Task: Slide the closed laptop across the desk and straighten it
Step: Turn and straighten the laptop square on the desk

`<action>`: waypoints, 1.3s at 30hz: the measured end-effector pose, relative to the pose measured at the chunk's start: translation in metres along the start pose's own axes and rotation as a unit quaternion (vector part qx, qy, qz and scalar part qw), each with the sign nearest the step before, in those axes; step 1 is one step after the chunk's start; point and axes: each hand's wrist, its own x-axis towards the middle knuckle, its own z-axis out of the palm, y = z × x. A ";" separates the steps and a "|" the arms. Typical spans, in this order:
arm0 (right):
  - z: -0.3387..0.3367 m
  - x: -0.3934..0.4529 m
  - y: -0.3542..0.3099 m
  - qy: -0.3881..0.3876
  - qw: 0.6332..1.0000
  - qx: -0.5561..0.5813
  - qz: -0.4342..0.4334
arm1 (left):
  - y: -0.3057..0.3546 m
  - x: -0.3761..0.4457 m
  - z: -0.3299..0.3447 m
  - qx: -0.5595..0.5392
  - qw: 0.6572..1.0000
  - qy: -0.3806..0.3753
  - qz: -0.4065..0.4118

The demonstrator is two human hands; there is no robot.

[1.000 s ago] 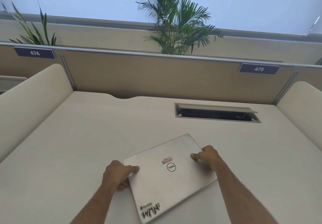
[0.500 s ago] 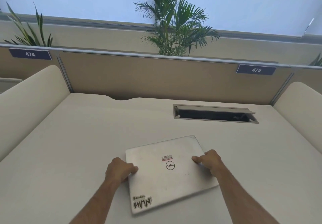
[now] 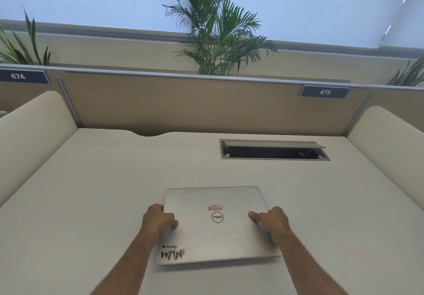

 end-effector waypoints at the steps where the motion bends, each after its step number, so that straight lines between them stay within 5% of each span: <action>1: 0.000 -0.001 0.000 0.002 1.000 0.001 0.000 | 0.001 0.000 0.000 0.002 1.000 0.004 0.004; 39: 0.012 0.064 -0.054 0.026 0.999 -0.020 0.009 | 0.051 0.079 0.014 -0.012 0.999 0.025 0.045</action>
